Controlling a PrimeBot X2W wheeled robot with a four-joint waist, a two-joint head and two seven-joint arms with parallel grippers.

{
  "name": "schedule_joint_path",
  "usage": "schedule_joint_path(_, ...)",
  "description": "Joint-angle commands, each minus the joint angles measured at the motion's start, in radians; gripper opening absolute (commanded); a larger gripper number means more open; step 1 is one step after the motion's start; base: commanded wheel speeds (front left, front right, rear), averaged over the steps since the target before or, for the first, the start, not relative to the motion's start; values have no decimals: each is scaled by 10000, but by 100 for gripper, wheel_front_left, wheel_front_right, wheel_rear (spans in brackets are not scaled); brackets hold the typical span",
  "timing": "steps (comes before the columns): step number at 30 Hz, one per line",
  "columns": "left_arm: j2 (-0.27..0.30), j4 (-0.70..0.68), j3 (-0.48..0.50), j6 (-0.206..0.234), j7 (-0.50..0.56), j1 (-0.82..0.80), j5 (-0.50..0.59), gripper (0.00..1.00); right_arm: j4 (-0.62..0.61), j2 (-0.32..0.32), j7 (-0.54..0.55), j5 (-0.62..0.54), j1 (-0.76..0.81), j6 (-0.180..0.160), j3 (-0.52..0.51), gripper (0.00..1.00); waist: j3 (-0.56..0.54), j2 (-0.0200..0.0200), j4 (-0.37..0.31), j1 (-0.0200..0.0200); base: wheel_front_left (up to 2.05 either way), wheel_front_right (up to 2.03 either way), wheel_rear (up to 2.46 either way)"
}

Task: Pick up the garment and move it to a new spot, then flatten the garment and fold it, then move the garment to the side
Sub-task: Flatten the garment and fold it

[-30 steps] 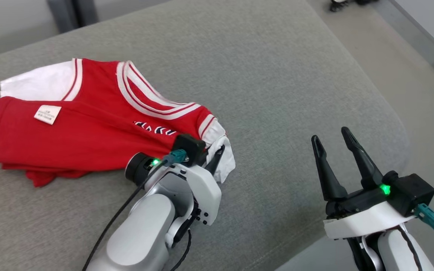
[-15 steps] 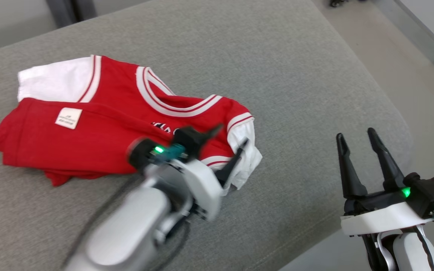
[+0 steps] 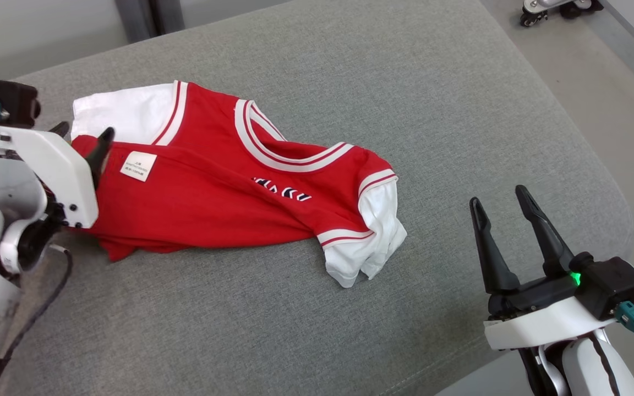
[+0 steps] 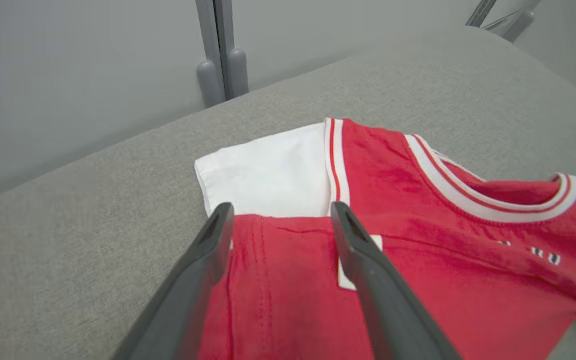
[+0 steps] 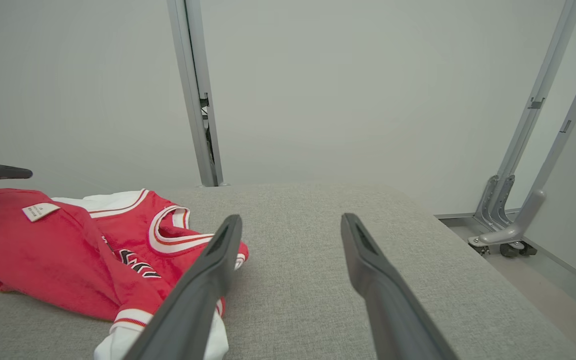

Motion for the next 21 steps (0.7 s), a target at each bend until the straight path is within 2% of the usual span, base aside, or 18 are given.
schedule_joint_path(1,-46,395,63,-161,339,-203,-357,100,31,-48,-49,-30,-76,1,26,100,53,0,-35,0,0,0,0)
schedule_joint_path(6,67,1281,12,-356,994,-486,-618,100,72,-47,-49,-111,-118,1,141,100,114,0,-114,0,0,0,0)
schedule_joint_path(9,-71,1726,17,-581,1257,-440,-945,100,79,-48,-49,-139,-44,1,99,100,128,0,-151,0,0,0,0)
schedule_joint_path(10,-45,1786,-3,-668,1279,-443,-971,82,77,-47,-49,-156,-10,1,74,100,128,0,-149,0,0,0,0)
schedule_joint_path(11,-62,1823,18,-721,1185,-464,-1002,45,73,-47,-49,-169,29,1,33,100,127,0,-134,0,0,0,0)
schedule_joint_path(12,-137,1845,-45,-864,1213,-429,-1067,0,71,-47,-49,-182,79,1,-25,100,111,0,-101,0,0,0,0)
schedule_joint_path(15,-234,1715,-172,-1136,1015,-381,-1102,0,122,-50,-49,-266,201,1,-170,100,19,0,47,0,0,0,0)
schedule_joint_path(21,-548,1245,-547,-1304,-329,-280,-459,0,184,-53,-49,-428,319,1,-313,100,-318,0,498,0,0,0,0)
